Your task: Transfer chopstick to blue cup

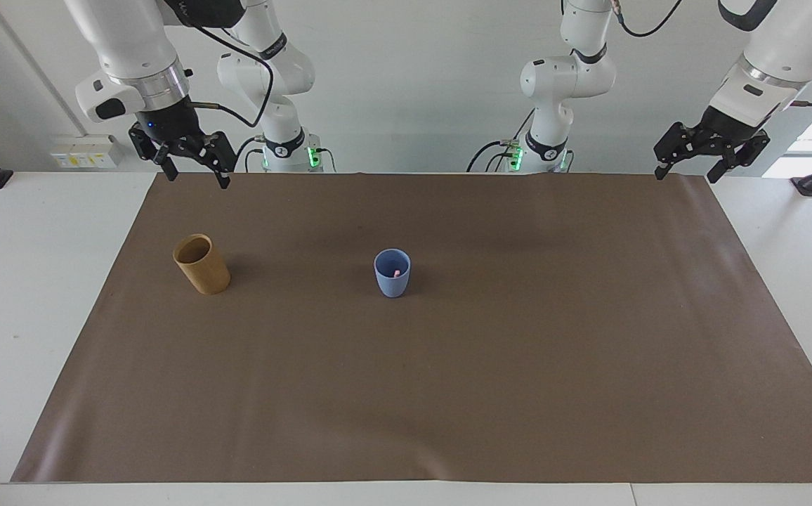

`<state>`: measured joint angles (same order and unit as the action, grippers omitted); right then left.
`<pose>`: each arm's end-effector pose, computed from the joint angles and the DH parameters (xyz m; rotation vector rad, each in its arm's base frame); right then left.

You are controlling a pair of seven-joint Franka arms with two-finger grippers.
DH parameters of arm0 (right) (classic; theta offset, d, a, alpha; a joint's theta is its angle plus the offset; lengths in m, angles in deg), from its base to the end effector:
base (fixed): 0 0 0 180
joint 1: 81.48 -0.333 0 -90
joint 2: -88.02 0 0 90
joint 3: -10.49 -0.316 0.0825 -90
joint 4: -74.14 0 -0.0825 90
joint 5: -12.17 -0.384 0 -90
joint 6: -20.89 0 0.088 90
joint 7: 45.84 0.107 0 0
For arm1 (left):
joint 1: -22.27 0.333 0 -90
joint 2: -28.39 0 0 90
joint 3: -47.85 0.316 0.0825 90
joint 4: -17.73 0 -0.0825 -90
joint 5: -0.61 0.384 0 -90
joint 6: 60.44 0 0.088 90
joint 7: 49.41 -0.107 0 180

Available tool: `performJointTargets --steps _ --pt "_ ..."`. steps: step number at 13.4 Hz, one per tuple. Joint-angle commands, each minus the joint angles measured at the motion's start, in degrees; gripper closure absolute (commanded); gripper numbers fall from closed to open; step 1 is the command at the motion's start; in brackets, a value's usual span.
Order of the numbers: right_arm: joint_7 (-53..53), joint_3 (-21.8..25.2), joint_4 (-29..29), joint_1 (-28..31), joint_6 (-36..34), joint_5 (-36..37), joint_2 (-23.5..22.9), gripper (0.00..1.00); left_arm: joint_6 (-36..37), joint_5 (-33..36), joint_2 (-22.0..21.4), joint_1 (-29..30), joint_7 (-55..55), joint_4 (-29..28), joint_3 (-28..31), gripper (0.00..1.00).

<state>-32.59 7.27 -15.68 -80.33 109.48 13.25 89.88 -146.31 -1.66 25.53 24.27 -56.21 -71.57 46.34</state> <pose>0.5419 0.0181 0.6416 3.1076 -0.3051 0.0212 0.5317 -0.0003 0.6511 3.0979 -0.1748 -0.0117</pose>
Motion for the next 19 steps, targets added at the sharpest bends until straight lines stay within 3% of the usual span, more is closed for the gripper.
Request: performJointTargets --steps 1,19 --pt "-0.76 0.14 0.96 0.25 -0.71 -1.17 -0.37 0.00 0.97 -0.19 -0.39 0.11 0.56 0.27 0.02 0.00" --pt "-0.94 0.23 0.96 1.39 -0.71 -1.17 -0.37 0.00 0.97 -0.19 -0.39 0.11 0.56 0.27 0.02 0.00"
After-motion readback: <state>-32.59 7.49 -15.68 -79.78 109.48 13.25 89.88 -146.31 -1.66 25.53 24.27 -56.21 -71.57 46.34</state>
